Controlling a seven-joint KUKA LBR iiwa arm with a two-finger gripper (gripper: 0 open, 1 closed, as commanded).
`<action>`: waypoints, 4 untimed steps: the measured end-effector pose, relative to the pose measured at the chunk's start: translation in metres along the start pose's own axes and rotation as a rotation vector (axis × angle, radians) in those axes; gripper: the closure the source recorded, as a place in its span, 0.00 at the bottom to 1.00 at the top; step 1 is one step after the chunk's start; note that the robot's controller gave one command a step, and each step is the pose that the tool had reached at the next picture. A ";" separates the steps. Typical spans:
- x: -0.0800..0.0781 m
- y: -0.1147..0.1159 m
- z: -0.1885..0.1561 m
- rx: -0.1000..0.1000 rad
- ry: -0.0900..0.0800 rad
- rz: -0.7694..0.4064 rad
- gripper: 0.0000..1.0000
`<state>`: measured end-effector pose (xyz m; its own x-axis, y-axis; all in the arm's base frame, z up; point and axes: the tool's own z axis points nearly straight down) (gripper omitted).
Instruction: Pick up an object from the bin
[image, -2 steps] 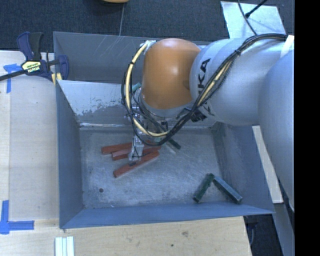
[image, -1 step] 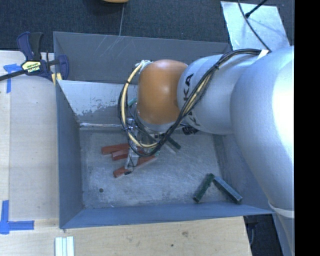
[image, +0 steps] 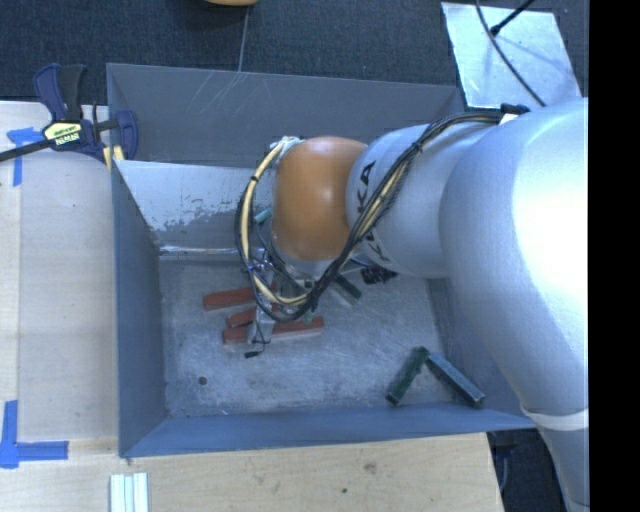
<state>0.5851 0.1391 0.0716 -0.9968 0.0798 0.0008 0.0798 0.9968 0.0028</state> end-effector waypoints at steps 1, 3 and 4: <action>0.000 -0.002 0.000 0.000 -0.001 0.023 0.00; -0.002 0.001 -0.005 -0.002 -0.001 0.016 1.00; -0.002 0.001 -0.005 -0.002 -0.001 0.019 1.00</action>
Offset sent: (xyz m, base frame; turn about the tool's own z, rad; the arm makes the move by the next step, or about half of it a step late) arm 0.0000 0.0000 0.0000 0.0000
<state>0.5871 0.1395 0.0767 -0.9951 0.0987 -0.0006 0.0987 0.9951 0.0046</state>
